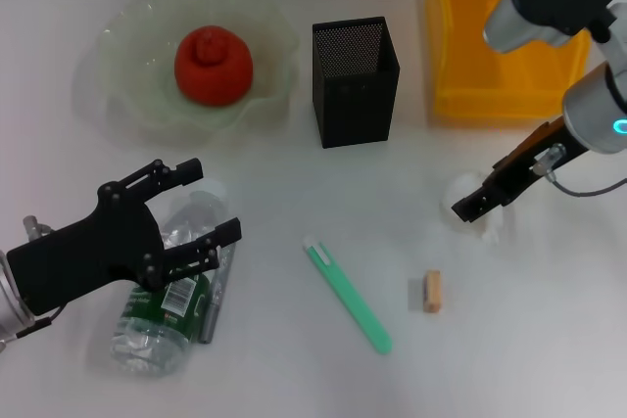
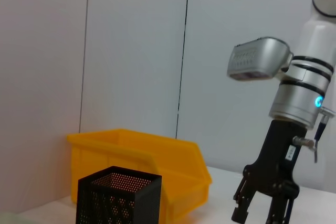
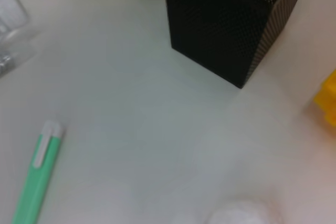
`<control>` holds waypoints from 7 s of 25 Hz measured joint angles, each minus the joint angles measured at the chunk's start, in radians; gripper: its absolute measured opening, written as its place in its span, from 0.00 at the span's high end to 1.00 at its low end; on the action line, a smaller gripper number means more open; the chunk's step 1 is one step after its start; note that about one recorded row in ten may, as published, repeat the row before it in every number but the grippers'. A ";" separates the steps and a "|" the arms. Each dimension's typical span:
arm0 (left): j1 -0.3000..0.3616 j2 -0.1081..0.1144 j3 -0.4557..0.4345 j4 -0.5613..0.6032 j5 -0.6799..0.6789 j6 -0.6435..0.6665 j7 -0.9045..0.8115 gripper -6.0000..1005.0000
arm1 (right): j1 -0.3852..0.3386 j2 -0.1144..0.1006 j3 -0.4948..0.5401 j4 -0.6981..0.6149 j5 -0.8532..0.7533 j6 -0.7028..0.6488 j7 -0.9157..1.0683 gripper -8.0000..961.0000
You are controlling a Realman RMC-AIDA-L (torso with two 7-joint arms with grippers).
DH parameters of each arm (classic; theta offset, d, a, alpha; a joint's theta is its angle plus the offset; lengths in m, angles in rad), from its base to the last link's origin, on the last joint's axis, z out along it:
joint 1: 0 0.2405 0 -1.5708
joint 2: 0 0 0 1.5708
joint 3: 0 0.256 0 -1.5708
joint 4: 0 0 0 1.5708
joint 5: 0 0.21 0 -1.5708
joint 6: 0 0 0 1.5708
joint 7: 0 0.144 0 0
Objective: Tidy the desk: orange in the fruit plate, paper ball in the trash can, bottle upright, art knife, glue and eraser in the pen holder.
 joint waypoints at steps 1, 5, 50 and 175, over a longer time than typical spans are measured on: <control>-0.001 0.000 0.000 0.000 0.000 -0.001 0.000 0.16 | 0.003 0.000 -0.004 0.013 -0.001 0.014 0.000 0.16; -0.003 -0.002 -0.001 -0.011 0.000 -0.011 0.003 0.16 | 0.010 0.000 -0.031 0.060 -0.002 0.072 -0.001 0.20; -0.027 -0.002 -0.021 0.036 -0.021 0.073 -0.001 0.16 | -0.089 -0.003 0.366 -0.060 0.362 0.431 -0.372 0.14; 0.194 -0.003 0.191 0.808 0.074 -0.377 -0.549 0.38 | -0.549 -0.002 0.181 0.183 1.032 0.110 -1.087 0.14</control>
